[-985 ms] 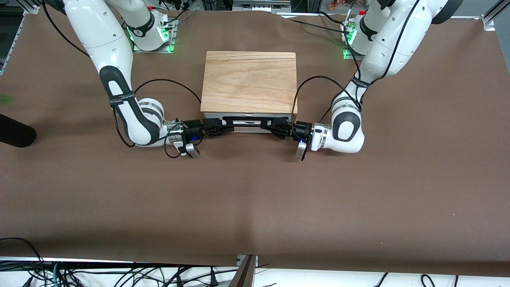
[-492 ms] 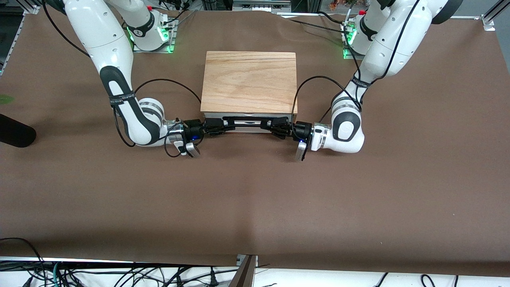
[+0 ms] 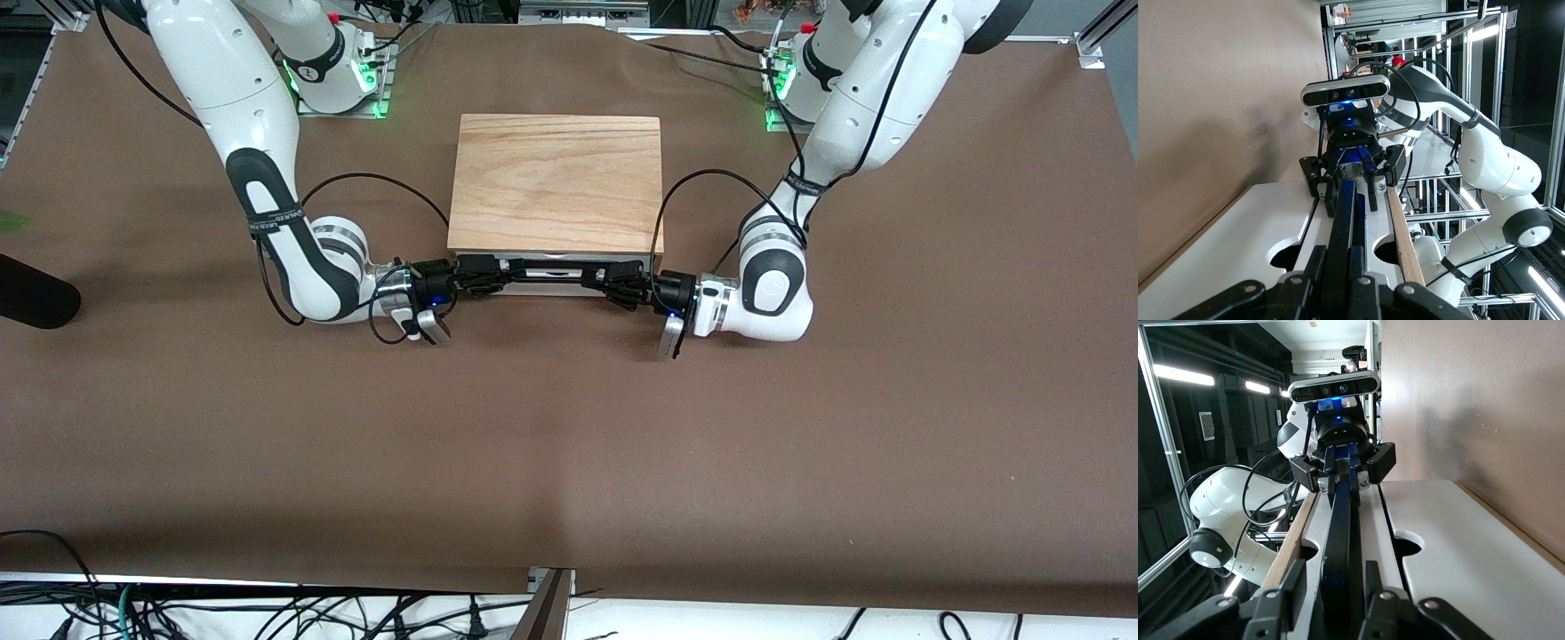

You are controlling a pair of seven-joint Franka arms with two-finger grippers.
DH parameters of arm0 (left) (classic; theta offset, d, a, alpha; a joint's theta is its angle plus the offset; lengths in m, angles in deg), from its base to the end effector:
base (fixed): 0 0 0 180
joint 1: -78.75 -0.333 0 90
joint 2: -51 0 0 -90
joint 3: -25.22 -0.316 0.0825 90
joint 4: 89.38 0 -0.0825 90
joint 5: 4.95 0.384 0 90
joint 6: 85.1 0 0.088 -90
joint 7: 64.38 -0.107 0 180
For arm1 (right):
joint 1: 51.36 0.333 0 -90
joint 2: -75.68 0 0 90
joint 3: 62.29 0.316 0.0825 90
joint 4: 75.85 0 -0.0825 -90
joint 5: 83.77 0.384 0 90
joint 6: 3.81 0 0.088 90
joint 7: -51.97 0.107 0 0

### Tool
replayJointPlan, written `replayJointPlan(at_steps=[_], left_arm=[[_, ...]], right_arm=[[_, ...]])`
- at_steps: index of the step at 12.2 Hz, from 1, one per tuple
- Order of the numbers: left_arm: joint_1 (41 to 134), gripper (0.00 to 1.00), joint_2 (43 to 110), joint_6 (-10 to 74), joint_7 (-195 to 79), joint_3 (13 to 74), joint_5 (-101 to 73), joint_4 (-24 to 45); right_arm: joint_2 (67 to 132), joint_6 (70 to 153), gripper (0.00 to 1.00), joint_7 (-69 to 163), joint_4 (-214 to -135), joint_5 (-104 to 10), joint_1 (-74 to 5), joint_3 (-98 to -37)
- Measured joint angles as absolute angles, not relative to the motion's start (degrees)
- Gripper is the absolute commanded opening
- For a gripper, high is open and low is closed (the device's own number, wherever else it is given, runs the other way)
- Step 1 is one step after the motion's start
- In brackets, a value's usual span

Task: Pull top drawer with both arms simultaneously
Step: 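Close the left gripper on one handle end while the right gripper grips the other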

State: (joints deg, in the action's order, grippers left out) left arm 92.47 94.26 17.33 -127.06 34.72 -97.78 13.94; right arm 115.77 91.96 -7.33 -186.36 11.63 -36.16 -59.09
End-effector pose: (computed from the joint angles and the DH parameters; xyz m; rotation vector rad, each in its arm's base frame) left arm 0.5444 -0.3186 0.1580 1.5937 -0.2426 -0.0758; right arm 0.5245 0.2758 0.1505 -1.5746 -0.1168 0.1609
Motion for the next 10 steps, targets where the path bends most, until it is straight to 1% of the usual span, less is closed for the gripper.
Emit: replayJointPlan(at_steps=[1, 2, 8, 10], left_arm=[[92.48, 0.00, 94.26, 17.36, -127.06, 34.72, -97.78, 13.95], [92.49, 0.00, 94.27, 17.43, -127.00, 34.72, -97.78, 13.95], [92.48, 0.00, 94.30, 17.55, -126.99, 34.68, -97.79, 13.76], [92.46, 0.00, 94.36, 18.06, -126.25, 34.53, -97.78, 13.10]], right_arm=[[115.86, 92.37, 0.08, -7.55, -186.45, 11.82, -36.17, -59.12], [115.85, 92.45, 0.07, -8.46, -186.41, 11.83, -36.16, -59.12], [115.90, 92.28, 0.07, -9.39, -186.01, 12.04, -36.20, -59.15], [116.61, 92.44, 0.07, -9.32, -184.67, 12.19, -36.24, -59.20]])
